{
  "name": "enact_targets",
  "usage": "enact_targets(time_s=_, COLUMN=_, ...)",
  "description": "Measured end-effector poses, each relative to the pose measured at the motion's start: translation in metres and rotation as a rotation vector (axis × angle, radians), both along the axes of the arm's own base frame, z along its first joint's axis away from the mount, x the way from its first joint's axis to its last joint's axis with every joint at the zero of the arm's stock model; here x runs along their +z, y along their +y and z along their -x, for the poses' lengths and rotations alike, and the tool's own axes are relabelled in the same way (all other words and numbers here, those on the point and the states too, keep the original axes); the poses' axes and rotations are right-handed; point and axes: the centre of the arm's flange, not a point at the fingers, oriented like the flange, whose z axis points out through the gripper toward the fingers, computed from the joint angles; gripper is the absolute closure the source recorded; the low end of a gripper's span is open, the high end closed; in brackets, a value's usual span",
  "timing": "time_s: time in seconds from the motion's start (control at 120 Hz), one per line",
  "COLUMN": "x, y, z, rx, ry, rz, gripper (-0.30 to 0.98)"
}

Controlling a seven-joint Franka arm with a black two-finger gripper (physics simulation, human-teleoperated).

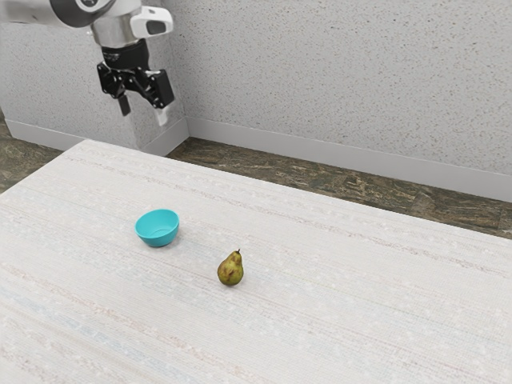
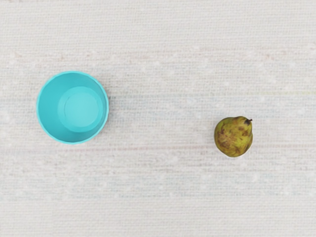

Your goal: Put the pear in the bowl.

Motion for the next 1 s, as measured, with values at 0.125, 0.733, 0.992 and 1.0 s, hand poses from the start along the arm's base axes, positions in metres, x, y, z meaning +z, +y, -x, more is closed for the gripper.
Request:
enact_targets(time_s=0.125, x=-0.001, y=0.004, z=-0.001, rx=-0.006, ry=0.001, rz=-0.004, gripper=0.00)
enact_targets(time_s=0.733, x=-0.166, y=-0.104, z=-0.097, rx=-0.205, ry=0.149, rz=-0.039, gripper=0.00)
enact_targets(time_s=0.992, x=-0.239, y=-0.114, z=-0.091, rx=-0.229, ry=0.276, rz=-0.035, gripper=0.00)
enact_targets(time_s=1.0, x=-0.242, y=-0.114, z=-0.091, rx=-0.230, ry=0.280, rz=-0.035, gripper=0.00)
